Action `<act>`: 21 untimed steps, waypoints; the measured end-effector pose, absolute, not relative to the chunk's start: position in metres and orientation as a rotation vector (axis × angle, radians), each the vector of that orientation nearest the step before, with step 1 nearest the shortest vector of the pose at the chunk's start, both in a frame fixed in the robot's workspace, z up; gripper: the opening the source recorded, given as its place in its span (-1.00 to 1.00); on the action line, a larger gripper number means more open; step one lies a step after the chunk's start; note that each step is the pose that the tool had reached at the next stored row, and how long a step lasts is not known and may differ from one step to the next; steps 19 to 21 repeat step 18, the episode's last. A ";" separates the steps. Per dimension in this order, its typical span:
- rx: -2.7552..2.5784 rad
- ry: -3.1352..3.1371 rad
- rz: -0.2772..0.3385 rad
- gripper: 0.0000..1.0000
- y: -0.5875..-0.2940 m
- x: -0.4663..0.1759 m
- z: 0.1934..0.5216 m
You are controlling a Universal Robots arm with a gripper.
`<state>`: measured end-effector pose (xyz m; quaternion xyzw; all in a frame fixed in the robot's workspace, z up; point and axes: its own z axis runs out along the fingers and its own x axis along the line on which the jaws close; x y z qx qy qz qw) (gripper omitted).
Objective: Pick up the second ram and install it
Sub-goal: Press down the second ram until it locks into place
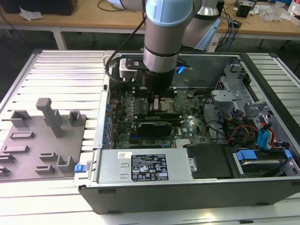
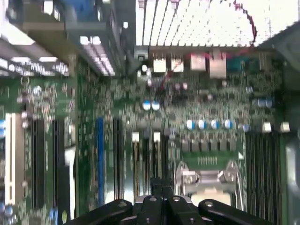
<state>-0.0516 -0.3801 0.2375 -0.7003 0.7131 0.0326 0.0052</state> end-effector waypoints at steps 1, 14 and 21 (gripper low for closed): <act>-2.192 2.232 0.103 -0.79 -0.380 -0.048 0.238; -2.191 2.231 0.107 -0.79 -0.377 -0.034 0.301; -2.191 2.231 0.106 -0.79 -0.377 -0.034 0.301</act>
